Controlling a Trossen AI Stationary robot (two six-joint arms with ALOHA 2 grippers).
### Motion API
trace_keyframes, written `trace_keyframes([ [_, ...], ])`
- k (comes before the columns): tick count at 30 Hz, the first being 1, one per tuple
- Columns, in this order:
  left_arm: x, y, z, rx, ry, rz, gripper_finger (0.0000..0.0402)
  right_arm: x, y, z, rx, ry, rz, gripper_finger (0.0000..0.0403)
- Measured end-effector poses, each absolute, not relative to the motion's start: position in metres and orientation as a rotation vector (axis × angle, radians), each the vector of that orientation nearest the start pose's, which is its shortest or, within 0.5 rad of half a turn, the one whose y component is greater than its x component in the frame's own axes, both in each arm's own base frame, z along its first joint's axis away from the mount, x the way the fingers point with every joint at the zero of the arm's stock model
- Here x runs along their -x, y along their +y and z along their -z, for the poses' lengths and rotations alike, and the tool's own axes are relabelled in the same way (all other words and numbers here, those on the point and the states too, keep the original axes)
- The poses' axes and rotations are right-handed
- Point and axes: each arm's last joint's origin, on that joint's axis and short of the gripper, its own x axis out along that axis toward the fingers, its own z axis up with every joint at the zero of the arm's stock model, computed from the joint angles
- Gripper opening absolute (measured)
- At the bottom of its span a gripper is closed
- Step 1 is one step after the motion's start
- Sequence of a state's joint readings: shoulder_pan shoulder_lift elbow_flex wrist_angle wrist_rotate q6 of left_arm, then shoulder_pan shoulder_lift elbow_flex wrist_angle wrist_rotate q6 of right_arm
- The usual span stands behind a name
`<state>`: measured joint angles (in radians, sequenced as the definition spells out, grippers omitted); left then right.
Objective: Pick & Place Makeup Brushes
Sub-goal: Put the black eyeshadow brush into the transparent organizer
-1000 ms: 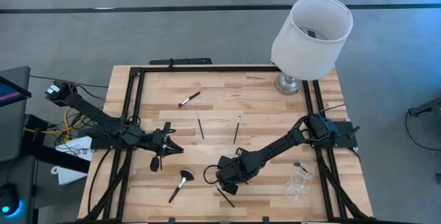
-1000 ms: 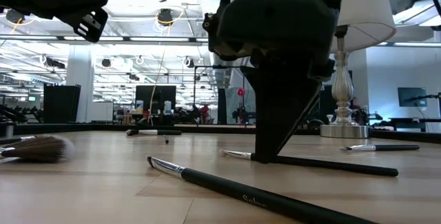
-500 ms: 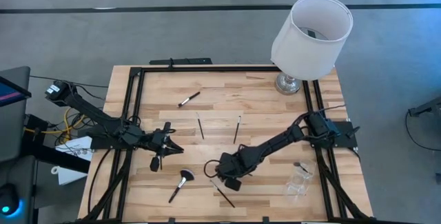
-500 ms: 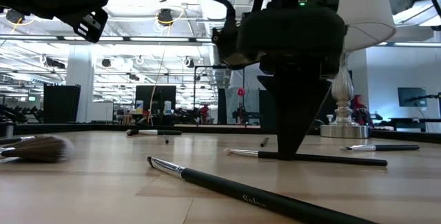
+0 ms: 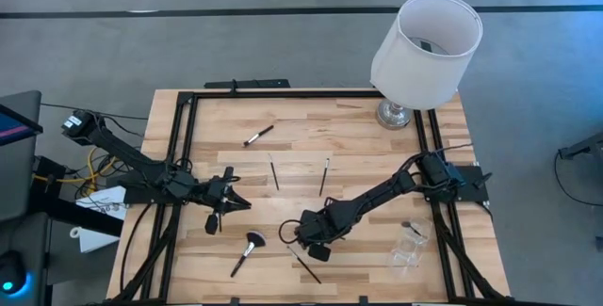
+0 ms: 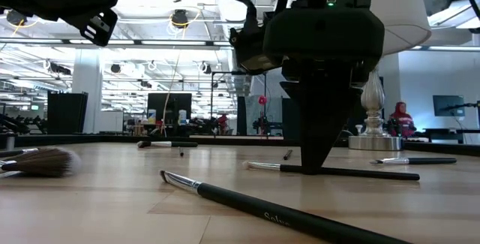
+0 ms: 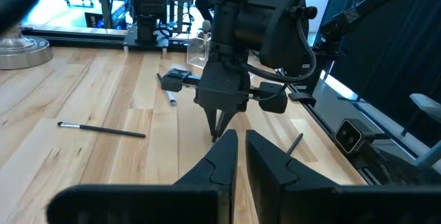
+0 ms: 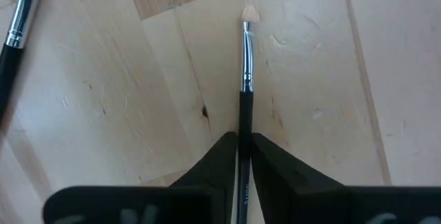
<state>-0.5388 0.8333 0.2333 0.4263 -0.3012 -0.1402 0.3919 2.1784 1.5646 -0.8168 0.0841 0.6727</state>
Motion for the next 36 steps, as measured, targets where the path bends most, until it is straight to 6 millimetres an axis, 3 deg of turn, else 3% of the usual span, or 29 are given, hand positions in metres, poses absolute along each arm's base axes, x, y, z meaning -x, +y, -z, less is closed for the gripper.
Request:
trace_keyframes([
  [4, -0.152, -0.081, -0.194, 0.068, 0.175, 0.225, 0.0028, -0.388, 0.158, -0.133, -0.210, 1.388, 0.226, 0.0008],
  [11, -0.152, -0.081, -0.194, 0.067, 0.175, 0.225, 0.0028, -0.385, 0.169, -0.133, -0.162, 1.357, 0.233, 0.0007],
  [16, -0.152, -0.081, -0.194, 0.066, 0.175, 0.226, 0.0028, -0.383, 0.190, -0.138, -0.104, 1.274, 0.239, 0.0006],
  [20, -0.152, -0.081, -0.194, 0.064, 0.175, 0.226, 0.0028, -0.371, 0.211, -0.154, -0.076, 1.156, 0.280, 0.0005],
  [24, -0.152, -0.081, -0.194, 0.065, 0.175, 0.226, 0.0028, -0.352, 0.232, -0.179, -0.037, 1.028, 0.325, 0.0003],
  [30, -0.152, -0.081, -0.194, 0.066, 0.175, 0.230, 0.0028, -0.306, 0.250, -0.217, -0.010, 0.856, 0.438, 0.0001],
  [36, -0.152, -0.081, -0.194, 0.068, 0.176, 0.230, 0.0028, -0.248, 0.254, -0.230, -0.056, 0.686, 0.505, 0.0001],
])
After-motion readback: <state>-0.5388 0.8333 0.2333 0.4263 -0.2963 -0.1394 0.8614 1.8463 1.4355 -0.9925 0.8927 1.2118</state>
